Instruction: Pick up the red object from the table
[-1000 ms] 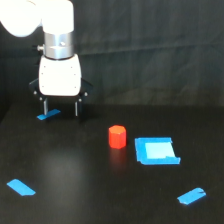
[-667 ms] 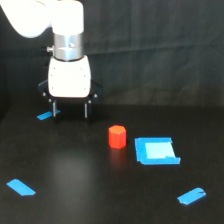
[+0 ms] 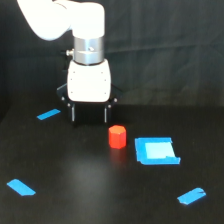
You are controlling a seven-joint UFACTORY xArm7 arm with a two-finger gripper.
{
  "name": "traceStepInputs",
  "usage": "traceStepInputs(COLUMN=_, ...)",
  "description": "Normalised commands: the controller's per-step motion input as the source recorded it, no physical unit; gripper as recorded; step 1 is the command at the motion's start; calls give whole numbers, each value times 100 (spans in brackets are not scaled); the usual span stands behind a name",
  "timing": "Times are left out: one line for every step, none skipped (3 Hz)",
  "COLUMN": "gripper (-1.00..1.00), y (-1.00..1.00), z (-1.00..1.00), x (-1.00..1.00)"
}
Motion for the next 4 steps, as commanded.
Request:
traceStepInputs(gripper=95, y=-49, z=-26, x=72)
traceStepInputs(gripper=94, y=-70, z=-12, x=44)
traceStepInputs(gripper=90, y=-61, z=-12, x=19)
traceStepInputs(gripper=99, y=-57, z=-18, x=17)
